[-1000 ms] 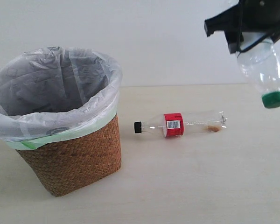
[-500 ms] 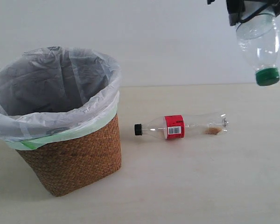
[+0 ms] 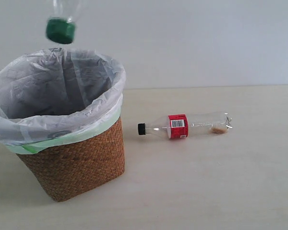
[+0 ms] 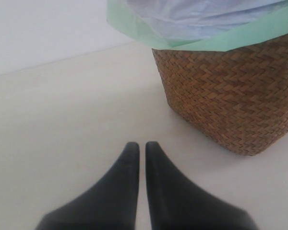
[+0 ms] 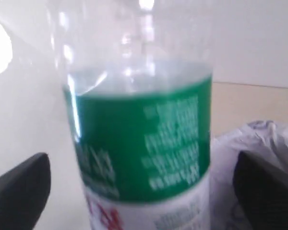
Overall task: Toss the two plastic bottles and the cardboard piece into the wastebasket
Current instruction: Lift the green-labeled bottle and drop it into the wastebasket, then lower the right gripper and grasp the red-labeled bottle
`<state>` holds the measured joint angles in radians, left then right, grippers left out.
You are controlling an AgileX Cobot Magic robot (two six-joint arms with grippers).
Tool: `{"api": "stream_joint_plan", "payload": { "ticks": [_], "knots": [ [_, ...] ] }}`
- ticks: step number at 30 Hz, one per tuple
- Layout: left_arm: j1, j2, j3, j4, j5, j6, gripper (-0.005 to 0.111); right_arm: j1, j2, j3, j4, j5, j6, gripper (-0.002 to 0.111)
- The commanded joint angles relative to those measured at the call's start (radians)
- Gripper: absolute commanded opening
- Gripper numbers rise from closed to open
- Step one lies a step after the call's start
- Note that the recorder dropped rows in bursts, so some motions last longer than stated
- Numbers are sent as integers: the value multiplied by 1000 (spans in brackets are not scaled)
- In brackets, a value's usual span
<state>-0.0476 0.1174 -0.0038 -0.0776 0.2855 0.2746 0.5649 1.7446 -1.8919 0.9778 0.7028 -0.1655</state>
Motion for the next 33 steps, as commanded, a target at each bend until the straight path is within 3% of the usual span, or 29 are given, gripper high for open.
{"api": "stream_joint_plan", "payload": {
  "ticks": [1, 10, 22, 26, 28, 31, 33],
  "knots": [
    [3, -9, 4, -8, -8, -9, 4, 14, 79, -3, 2, -74, 66, 95],
    [3, -9, 4, -8, -8, -9, 4, 12, 77, -3, -138, -16, 76, 94],
    [3, -9, 4, -8, -8, -9, 4, 12, 74, -3, -1145, 329, 354, 82],
    [3, -9, 4, -8, -8, -9, 4, 12, 129, -3, -1303, 430, 244, 82],
    [3, -9, 4, -8, -8, -9, 4, 12, 191, -3, -1294, 477, 99, 82],
    [3, -9, 4, -8, -8, -9, 4, 14, 283, -3, -1184, 518, -274, 82],
    [3, -9, 4, -8, -8, -9, 4, 14, 333, -3, -1184, 518, -317, 82]
  ]
}}
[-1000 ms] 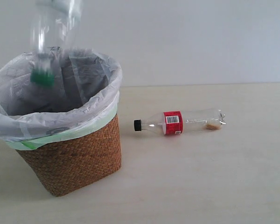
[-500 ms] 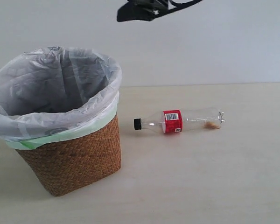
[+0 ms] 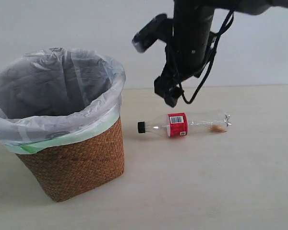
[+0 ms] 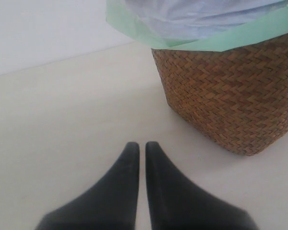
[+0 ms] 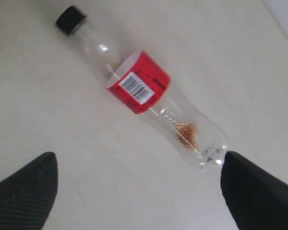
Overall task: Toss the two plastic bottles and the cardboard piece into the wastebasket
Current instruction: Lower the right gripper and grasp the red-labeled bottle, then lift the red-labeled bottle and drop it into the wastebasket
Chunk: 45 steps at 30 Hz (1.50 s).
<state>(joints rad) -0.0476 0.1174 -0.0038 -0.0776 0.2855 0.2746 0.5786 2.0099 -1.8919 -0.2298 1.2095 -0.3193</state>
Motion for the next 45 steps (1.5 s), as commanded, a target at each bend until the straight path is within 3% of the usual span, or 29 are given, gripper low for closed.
{"api": "stream_joint_plan", "payload": {
  "ticks": [1, 6, 18, 25, 28, 30, 32, 34, 45],
  "knots": [
    [3, -9, 4, -8, -8, -9, 4, 0, 96, -3, 24, 12, -184, 82],
    [3, -9, 4, -8, -8, -9, 4, 0, 214, -3, -56, 8, -195, 82],
    [3, -9, 4, -8, -8, -9, 4, 0, 344, -3, -247, -192, -168, 82],
    [3, -9, 4, -8, -8, -9, 4, 0, 393, -3, -260, -260, -151, 81],
    [3, -9, 4, -8, -8, -9, 4, 0, 393, -3, -294, -253, -116, 61],
    [3, -9, 4, -8, -8, -9, 4, 0, 393, -3, -320, -231, -101, 37],
    [3, -9, 4, -8, -8, -9, 4, 0, 393, -3, -325, -205, -101, 4],
    [3, -9, 4, -8, -8, -9, 4, 0, 390, -3, -329, -195, -74, 0],
    [3, -9, 4, -8, -8, -9, 4, -28, 205, -3, -331, -171, 162, 0]
  ]
}}
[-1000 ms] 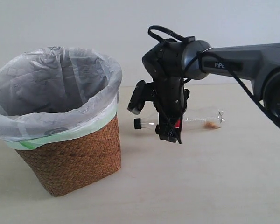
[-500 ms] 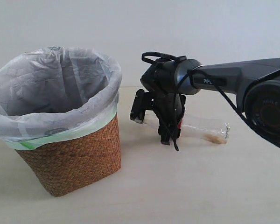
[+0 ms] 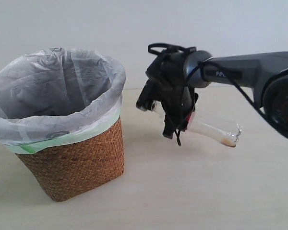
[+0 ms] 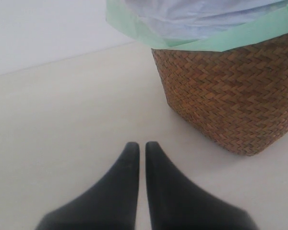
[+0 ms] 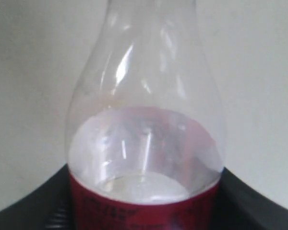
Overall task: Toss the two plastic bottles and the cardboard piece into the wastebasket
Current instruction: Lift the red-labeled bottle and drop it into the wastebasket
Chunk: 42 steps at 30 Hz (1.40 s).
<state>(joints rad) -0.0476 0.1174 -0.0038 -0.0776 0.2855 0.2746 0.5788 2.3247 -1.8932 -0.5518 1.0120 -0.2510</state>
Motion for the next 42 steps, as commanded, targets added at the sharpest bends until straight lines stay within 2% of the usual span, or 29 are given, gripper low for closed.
{"api": "stream_joint_plan", "payload": {
  "ticks": [1, 7, 11, 14, 21, 28, 32, 35, 37, 40, 42],
  "knots": [
    [3, -9, 4, -8, -8, -9, 4, -36, -137, -2, -9, 32, 124, 0],
    [3, -9, 4, -8, -8, -9, 4, -104, -270, -2, -47, 117, 312, 0],
    [3, -9, 4, -8, -8, -9, 4, -136, -321, -4, -252, 209, 485, 0],
    [3, -9, 4, -8, -8, -9, 4, -151, -345, -4, -329, 209, 489, 0],
    [3, -9, 4, -8, -8, -9, 4, -151, -370, -4, -327, 209, 514, 0],
    [3, -9, 4, -8, -8, -9, 4, -151, -370, -4, -172, 209, 514, 0],
    [3, -9, 4, -8, -8, -9, 4, -149, -396, -4, -5, 209, 500, 0],
    [3, -9, 4, -8, -8, -9, 4, -149, -450, -23, 240, 209, 440, 0],
    [3, -9, 4, -8, -8, -9, 4, -149, -486, -66, 489, 158, 385, 0],
    [3, -9, 4, -8, -8, -9, 4, -149, -522, -133, 1022, 22, 196, 1],
    [3, -9, 4, -8, -8, -9, 4, -149, -524, -183, 1398, -60, 62, 10]
  ]
}}
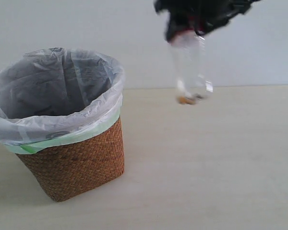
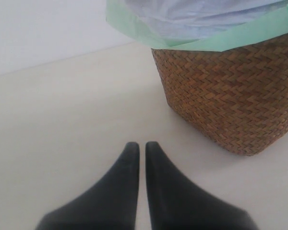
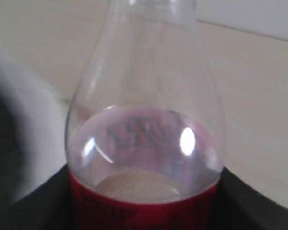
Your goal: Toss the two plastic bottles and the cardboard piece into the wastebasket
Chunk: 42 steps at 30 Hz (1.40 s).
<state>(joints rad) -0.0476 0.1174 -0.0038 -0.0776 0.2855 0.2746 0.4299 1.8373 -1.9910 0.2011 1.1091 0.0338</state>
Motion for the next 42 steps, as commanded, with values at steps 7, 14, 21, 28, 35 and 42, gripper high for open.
{"api": "stream_joint_plan", "payload": {
  "ticks": [7, 14, 21, 28, 35, 42],
  "knots": [
    [3, -9, 4, -8, -8, -9, 4, 22, -10, -175, 660, -351, -34, 104],
    [3, -9, 4, -8, -8, -9, 4, 45, 29, -172, 495, -250, 53, 102],
    [3, -9, 4, -8, -8, -9, 4, 58, 23, -174, 493, -179, 3, 102],
    [3, -9, 4, -8, -8, -9, 4, 58, 18, -174, 488, -124, -19, 49],
    [3, -9, 4, -8, -8, -9, 4, 58, -12, -174, 414, -78, -95, 1],
    [3, -9, 4, -8, -8, -9, 4, 58, -79, -171, -1, 110, -1, 1]
  ]
}}
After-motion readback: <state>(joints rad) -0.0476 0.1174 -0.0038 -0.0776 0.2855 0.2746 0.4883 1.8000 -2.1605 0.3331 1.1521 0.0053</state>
